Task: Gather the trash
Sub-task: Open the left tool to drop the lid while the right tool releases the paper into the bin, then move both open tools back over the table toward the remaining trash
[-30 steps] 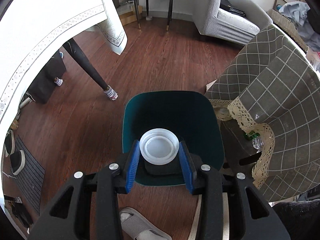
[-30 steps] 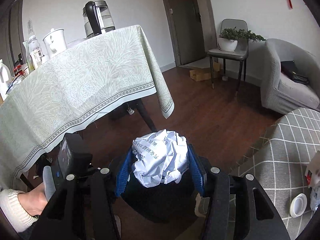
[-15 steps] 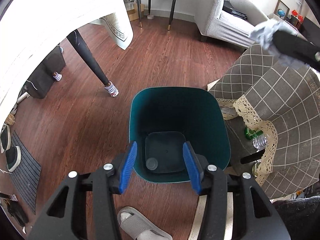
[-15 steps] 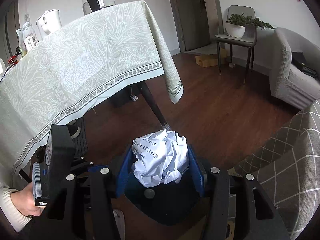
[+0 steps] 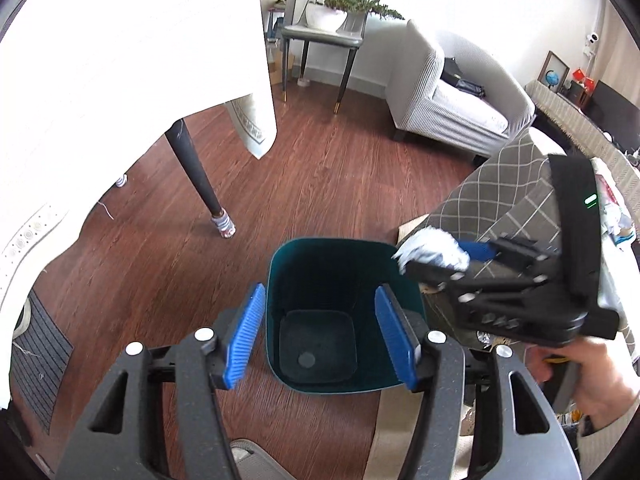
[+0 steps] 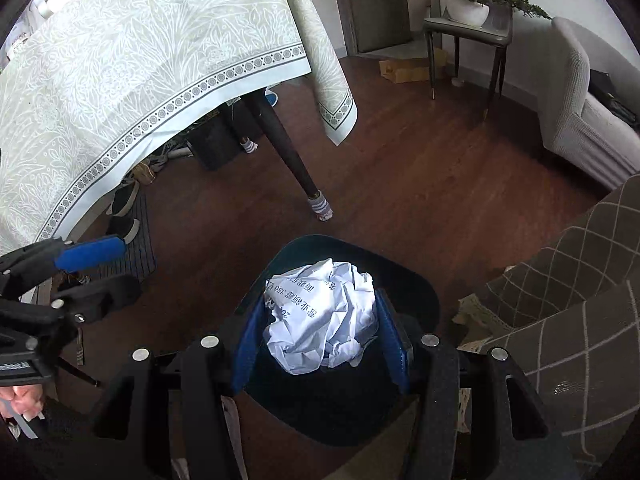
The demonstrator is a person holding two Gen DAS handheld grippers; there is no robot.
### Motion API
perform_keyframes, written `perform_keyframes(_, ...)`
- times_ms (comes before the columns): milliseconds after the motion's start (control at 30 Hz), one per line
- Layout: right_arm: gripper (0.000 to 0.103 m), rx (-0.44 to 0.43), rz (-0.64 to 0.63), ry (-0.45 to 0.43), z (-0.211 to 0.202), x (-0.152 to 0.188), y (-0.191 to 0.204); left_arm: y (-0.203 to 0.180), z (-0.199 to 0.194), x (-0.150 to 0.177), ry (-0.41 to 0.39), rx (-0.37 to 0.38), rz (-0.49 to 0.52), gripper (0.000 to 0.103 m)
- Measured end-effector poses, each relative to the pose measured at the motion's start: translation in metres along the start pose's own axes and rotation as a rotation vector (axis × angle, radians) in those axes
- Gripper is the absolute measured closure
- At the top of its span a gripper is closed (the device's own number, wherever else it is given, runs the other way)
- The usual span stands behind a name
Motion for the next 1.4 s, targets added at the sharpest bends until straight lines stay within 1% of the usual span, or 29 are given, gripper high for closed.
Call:
perform_keyframes(200, 0.049, 0.019, 0.019, 0.060, 0.026, 0.009, -0.001, -0.002, -0.023, -0.012, -0.057, 0.013, -0.005, 0.052)
perform_keyframes(267, 0.049, 0.026, 0.018, 0.083, 0.034, 0.013, -0.001, -0.004, -0.031, -0.017, -0.068, 0.018, -0.011, 0.059)
perform_keyframes(367, 0.047, 0.031, 0.016, 0.125, 0.046, 0.018, 0.001, -0.008, -0.041, -0.022, -0.093, 0.020, 0.003, 0.064)
perform_keyframes(433, 0.039, 0.035, 0.007, 0.153, 0.054, 0.022, 0.004, -0.012, -0.047, -0.025, -0.107, 0.026, 0.012, 0.066)
perform_keyframes(500, 0.032, 0.056, -0.008, 0.169, 0.059, 0.026, 0.007, -0.018, -0.054, -0.026, -0.118, 0.030, 0.026, 0.067)
perform_keyframes(533, 0.029, 0.063, -0.014, 0.176, 0.061, 0.028, 0.008, -0.020, -0.056, -0.026, -0.124, 0.032, 0.034, 0.068)
perform_keyframes(667, 0.029, 0.076, -0.028, 0.193, 0.061, 0.035, 0.008, -0.027, -0.064, -0.027, -0.142, 0.037, 0.052, 0.069)
perform_keyframes(800, 0.029, 0.076, -0.035, 0.192, 0.054, 0.039, 0.004, -0.030, -0.069, -0.030, -0.158, 0.043, 0.043, 0.069)
perform_keyframes(933, 0.029, 0.075, -0.043, 0.167, 0.038, 0.038, 0.002, -0.035, -0.073, -0.034, -0.171, 0.051, 0.036, 0.069)
perform_keyframes(1100, 0.029, 0.057, -0.067, 0.090, 0.004, 0.028, 0.001, -0.049, -0.081, -0.041, -0.192, 0.057, 0.041, 0.069)
perform_keyframes(1200, 0.034, 0.042, -0.082, 0.041, -0.022, 0.025, 0.001, -0.056, -0.089, -0.046, -0.213, 0.070, 0.040, 0.066)
perform_keyframes(1333, 0.041, 0.046, -0.115, -0.015, -0.056, 0.020, 0.001, -0.071, -0.102, -0.054, -0.253, 0.087, 0.063, 0.062)
perform_keyframes(1400, 0.041, 0.050, -0.116, -0.046, -0.074, 0.019, -0.002, -0.078, -0.107, -0.057, -0.271, 0.095, 0.071, 0.057)
Point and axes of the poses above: each gripper's, at about its wrist camera, not at the fingertips, and z roughly the way its jaws point, y to its left, x to its underside, the point moved 2 cm from there along z, roughly the way its jaws point, and after that the axes turned 5 degrees about y, right-handed, at the moved point
